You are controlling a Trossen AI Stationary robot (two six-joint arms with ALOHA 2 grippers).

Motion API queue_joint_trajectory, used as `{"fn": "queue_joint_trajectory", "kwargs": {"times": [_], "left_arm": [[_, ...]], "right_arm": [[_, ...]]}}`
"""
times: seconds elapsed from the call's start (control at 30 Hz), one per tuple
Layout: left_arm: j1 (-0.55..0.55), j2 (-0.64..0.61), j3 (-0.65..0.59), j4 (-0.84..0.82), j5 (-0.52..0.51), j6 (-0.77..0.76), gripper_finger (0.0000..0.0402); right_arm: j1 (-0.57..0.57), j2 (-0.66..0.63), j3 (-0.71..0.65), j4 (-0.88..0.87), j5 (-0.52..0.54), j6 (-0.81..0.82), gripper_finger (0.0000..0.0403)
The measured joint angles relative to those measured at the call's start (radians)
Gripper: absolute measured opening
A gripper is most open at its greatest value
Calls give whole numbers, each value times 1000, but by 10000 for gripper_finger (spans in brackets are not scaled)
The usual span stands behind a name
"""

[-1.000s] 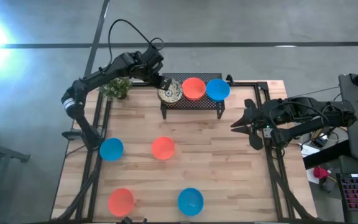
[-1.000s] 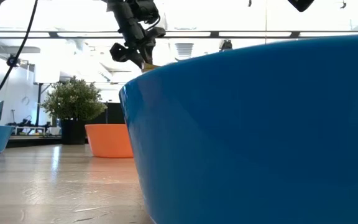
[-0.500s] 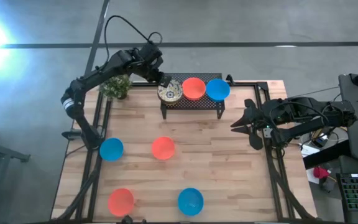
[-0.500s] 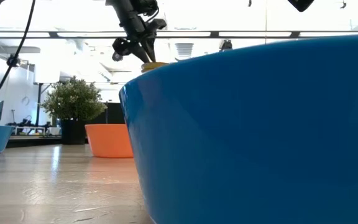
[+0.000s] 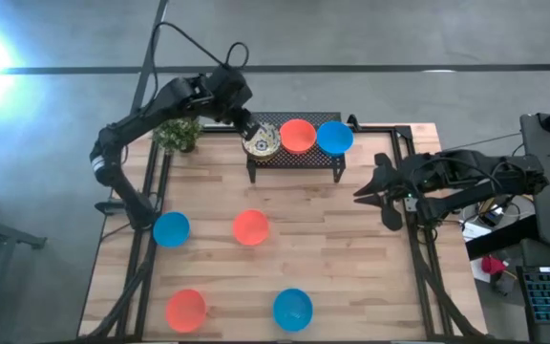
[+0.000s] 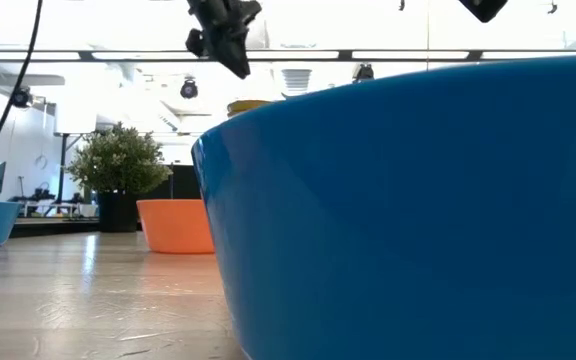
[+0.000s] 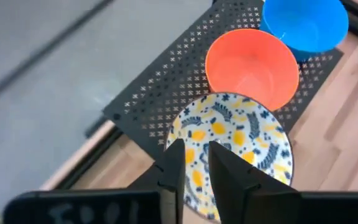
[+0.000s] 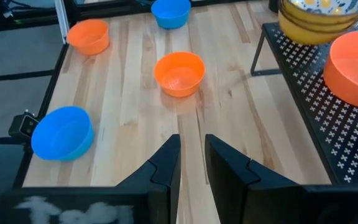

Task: Pick & Place Mini bowls
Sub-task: Stack the bottom blue bowl on the blue bowl on the shelf

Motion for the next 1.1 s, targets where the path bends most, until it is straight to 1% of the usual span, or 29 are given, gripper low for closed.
{"fn": "queue_joint_trajectory", "kwargs": {"times": [0.1,0.17,0.23,0.33,0.47,0.53,0.73,0.93,1.1], "left_arm": [[-58,-30,-1,-5,-74,14,36],[-100,-51,-2,-7,-90,14,14],[-146,-69,-3,-15,-99,13,5],[-228,-95,-3,-43,-124,4,2],[-347,-123,-12,-89,-255,-61,0],[-402,-142,-29,-101,-302,-95,0],[-545,-195,-112,-101,-397,-200,0],[-634,-232,-218,-87,-429,-293,0],[-689,-243,-294,-51,-440,-310,0]], "right_arm": [[0,3,-6,-1,0,8,68],[0,6,-7,-1,0,22,68],[2,8,-8,-1,0,32,65],[2,9,-13,2,2,22,51],[2,14,-26,4,3,6,16],[2,15,-30,5,3,6,11],[2,21,-32,6,3,8,8],[2,29,-34,8,3,9,8],[29,40,-39,27,2,33,8]]}}
